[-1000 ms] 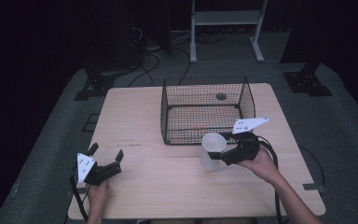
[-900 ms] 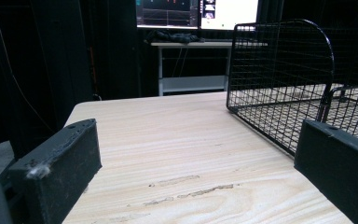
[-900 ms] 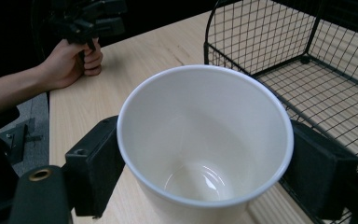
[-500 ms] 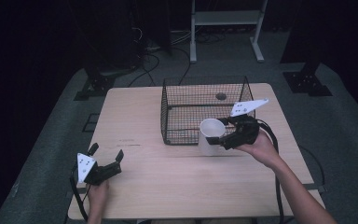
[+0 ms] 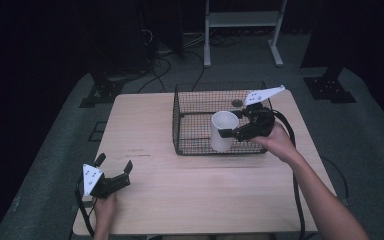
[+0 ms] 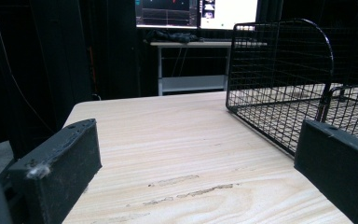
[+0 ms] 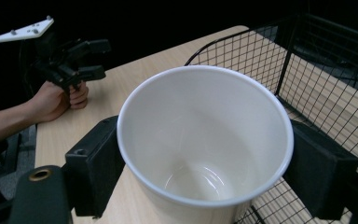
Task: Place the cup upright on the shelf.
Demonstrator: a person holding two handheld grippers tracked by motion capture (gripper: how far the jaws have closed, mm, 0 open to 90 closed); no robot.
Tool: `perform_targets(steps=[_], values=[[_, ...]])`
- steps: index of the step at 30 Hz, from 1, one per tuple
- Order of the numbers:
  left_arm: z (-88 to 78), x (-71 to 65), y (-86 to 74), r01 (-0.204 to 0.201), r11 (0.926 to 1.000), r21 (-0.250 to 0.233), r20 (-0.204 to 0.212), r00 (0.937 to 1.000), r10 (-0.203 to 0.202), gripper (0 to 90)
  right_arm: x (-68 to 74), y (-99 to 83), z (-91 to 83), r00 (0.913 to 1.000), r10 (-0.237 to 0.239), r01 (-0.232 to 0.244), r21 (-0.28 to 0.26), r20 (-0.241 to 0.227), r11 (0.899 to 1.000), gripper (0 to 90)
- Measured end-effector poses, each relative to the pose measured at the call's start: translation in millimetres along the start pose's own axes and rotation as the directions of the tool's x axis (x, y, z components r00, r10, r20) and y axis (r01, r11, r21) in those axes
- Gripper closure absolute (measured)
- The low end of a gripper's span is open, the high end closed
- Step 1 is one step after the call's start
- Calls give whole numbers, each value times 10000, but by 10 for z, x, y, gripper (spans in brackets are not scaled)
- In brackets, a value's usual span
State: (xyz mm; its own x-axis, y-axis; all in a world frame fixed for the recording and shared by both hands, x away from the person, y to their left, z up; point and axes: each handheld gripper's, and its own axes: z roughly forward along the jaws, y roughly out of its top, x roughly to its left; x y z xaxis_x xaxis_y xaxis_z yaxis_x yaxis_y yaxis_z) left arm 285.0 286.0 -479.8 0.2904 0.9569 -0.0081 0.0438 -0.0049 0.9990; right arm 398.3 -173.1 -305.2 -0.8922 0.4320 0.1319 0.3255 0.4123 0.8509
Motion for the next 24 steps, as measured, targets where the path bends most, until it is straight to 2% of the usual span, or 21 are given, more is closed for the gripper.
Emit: perform_targets(steps=[14, 24], values=[[0, 2, -1, 8, 10000, 2, 9, 10000, -8, 0, -217, 205, 166, 9996, 74, -79, 160, 278, 9998, 188], [-1, 2, 0, 16, 10000, 6, 19, 10000, -16, 0, -386, 271, 288, 9981, 246, -266, 356, 571, 9990, 188]])
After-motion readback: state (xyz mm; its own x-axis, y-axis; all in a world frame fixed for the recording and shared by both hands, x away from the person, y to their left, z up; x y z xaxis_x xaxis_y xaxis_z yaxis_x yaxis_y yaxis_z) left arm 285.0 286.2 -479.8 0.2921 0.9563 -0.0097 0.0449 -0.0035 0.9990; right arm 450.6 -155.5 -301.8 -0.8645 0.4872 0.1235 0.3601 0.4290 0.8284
